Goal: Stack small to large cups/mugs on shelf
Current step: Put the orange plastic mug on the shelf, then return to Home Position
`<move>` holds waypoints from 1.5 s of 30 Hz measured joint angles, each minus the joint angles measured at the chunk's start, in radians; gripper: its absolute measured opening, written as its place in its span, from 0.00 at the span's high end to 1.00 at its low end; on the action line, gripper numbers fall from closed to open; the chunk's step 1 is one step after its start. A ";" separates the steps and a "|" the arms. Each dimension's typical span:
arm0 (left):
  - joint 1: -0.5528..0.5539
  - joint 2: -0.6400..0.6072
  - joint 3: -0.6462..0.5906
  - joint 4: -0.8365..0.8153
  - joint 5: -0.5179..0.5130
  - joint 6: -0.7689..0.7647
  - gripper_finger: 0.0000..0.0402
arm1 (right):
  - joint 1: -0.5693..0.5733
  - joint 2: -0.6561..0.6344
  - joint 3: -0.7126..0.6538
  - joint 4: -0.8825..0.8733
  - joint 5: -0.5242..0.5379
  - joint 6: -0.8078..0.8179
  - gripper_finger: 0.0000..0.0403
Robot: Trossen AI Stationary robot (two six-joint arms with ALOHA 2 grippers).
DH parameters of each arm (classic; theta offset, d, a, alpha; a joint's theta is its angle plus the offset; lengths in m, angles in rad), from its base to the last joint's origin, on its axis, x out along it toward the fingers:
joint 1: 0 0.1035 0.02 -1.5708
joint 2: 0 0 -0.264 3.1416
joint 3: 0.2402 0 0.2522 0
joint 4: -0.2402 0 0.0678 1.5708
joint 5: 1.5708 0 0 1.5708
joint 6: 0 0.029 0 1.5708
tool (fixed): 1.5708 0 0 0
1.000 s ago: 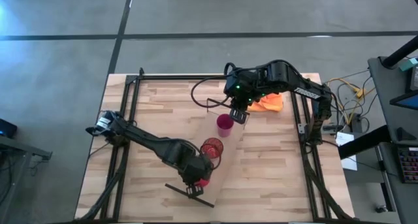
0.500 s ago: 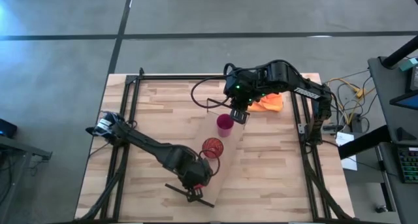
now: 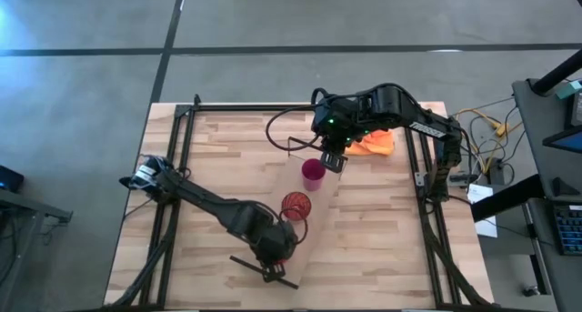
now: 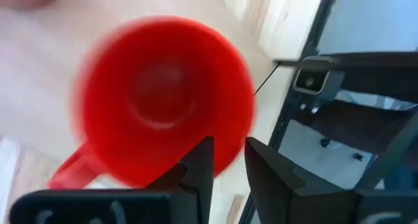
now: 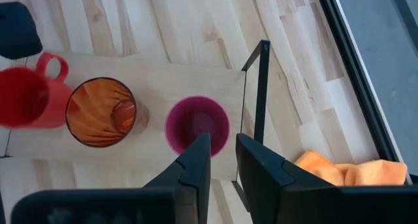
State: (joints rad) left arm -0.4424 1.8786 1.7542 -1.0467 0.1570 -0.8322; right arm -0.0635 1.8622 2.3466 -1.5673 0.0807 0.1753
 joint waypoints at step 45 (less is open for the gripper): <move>0.118 -0.748 -0.004 -0.124 -0.646 0.162 0.82 | 0.316 -0.376 -0.060 -0.003 0.191 0.044 0.83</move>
State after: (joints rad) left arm -0.3244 1.1305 1.7503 -1.1702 -0.4885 -0.6697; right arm 0.2523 1.4866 2.2863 -1.5703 0.2717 0.2193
